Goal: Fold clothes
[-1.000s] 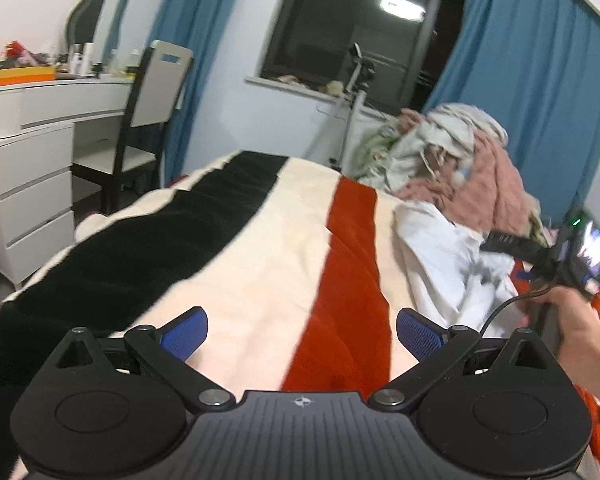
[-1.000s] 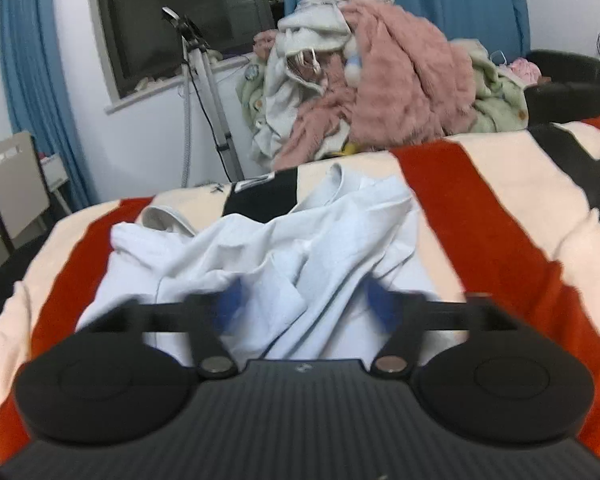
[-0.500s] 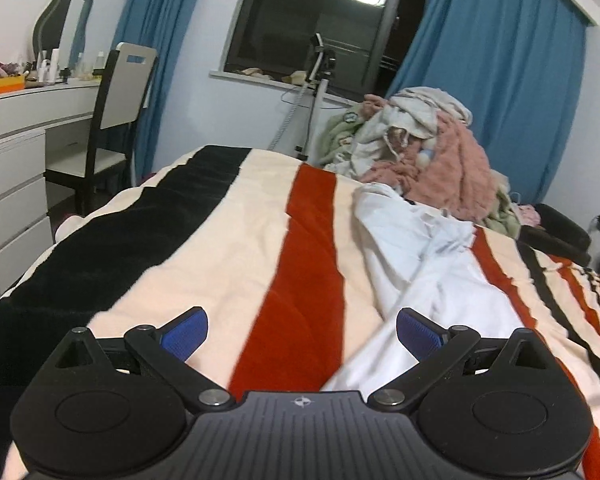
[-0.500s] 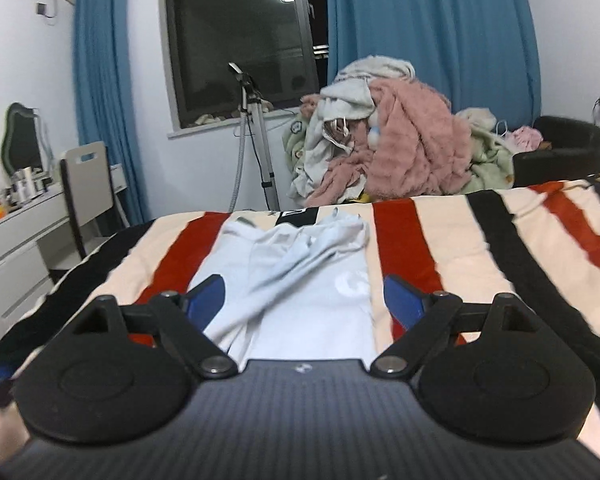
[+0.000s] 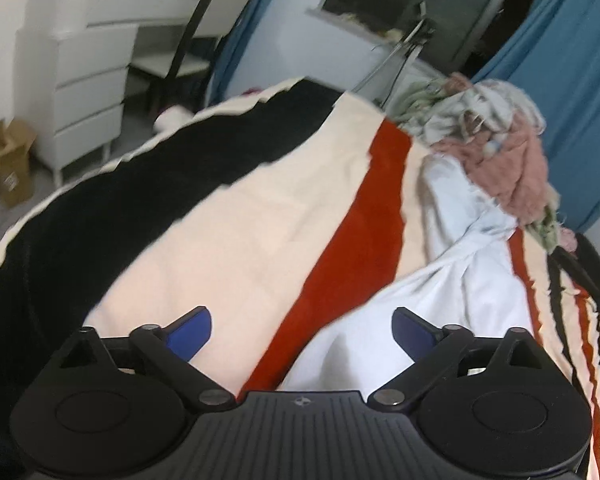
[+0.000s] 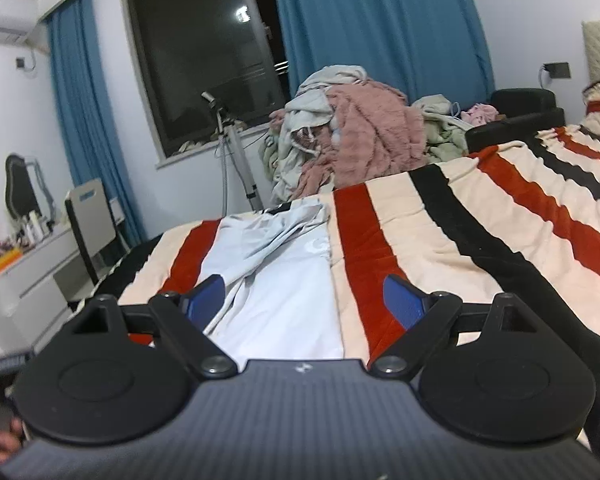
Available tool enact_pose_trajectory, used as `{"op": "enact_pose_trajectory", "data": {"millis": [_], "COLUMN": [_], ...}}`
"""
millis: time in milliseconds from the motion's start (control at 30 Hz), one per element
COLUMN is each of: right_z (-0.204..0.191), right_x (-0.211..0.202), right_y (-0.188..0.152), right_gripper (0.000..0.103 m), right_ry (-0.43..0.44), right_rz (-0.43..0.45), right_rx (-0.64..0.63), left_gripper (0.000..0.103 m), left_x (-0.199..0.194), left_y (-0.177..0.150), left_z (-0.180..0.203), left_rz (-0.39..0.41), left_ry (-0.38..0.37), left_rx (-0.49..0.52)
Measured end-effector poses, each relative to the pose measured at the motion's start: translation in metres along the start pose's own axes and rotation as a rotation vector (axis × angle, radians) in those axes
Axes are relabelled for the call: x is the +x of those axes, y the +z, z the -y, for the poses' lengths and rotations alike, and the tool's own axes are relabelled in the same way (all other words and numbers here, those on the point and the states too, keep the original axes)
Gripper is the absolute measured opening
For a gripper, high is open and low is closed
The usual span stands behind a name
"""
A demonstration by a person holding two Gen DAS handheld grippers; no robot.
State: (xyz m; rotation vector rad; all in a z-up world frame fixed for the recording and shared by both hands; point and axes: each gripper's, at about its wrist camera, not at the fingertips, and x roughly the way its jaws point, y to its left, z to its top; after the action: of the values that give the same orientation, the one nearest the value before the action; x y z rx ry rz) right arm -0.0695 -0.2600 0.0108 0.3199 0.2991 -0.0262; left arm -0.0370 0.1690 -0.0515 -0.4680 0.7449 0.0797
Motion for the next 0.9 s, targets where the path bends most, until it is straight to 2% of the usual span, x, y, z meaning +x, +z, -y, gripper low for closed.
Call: {"op": "enact_pose_trajectory", "data": {"millis": [33, 133, 200, 233, 267, 300, 333, 400, 500, 567, 600, 667, 733, 867, 900], "right_z": [0.002, 0.007, 0.011, 0.013, 0.014, 0.016, 0.018, 0.021, 0.027, 0.031, 0.033, 0.037, 0.041, 0.049, 0.051], "right_x": [0.001, 0.005, 0.008, 0.007, 0.006, 0.005, 0.004, 0.003, 0.000, -0.002, -0.003, -0.005, -0.005, -0.001, 0.000], "right_y": [0.000, -0.002, -0.003, -0.003, -0.003, -0.003, -0.002, -0.001, 0.001, 0.002, 0.003, 0.004, 0.005, 0.003, 0.003], "right_gripper": [0.088, 0.088, 0.088, 0.088, 0.088, 0.088, 0.088, 0.088, 0.088, 0.088, 0.088, 0.088, 0.088, 0.088, 0.088], "right_ry": [0.001, 0.001, 0.000, 0.002, 0.005, 0.007, 0.010, 0.012, 0.017, 0.019, 0.021, 0.023, 0.023, 0.013, 0.011], "right_rz": [0.004, -0.018, -0.033, -0.036, -0.037, -0.039, -0.040, -0.036, -0.028, -0.023, -0.020, -0.015, -0.018, -0.044, -0.050], "right_rx": [0.008, 0.032, 0.048, 0.057, 0.066, 0.076, 0.085, 0.099, 0.120, 0.133, 0.140, 0.154, 0.166, 0.184, 0.188], "left_gripper": [0.090, 0.072, 0.048, 0.041, 0.027, 0.013, 0.007, 0.003, 0.003, 0.003, 0.003, 0.003, 0.003, 0.004, 0.007], "left_x": [0.000, 0.009, 0.020, 0.024, 0.026, 0.024, 0.019, 0.005, -0.036, -0.067, -0.078, -0.091, -0.092, -0.065, -0.060], "left_y": [-0.002, -0.006, -0.007, -0.008, -0.009, -0.010, -0.012, -0.016, -0.039, -0.065, -0.080, -0.110, -0.139, -0.180, -0.180], "left_z": [-0.002, -0.006, -0.006, -0.005, -0.003, 0.000, 0.006, 0.022, 0.065, 0.098, 0.113, 0.140, 0.161, 0.184, 0.183], "left_rz": [-0.021, -0.097, -0.144, -0.169, -0.180, -0.176, -0.158, -0.100, 0.086, 0.221, 0.251, 0.239, 0.193, 0.022, -0.016], "left_ry": [0.008, 0.037, 0.057, 0.062, 0.068, 0.068, 0.071, 0.085, 0.083, 0.041, -0.005, -0.106, -0.186, -0.267, -0.277], "left_rx": [-0.010, -0.039, -0.040, -0.031, -0.015, 0.010, 0.049, 0.154, 0.427, 0.632, 0.717, 0.844, 0.926, 1.018, 1.008]}}
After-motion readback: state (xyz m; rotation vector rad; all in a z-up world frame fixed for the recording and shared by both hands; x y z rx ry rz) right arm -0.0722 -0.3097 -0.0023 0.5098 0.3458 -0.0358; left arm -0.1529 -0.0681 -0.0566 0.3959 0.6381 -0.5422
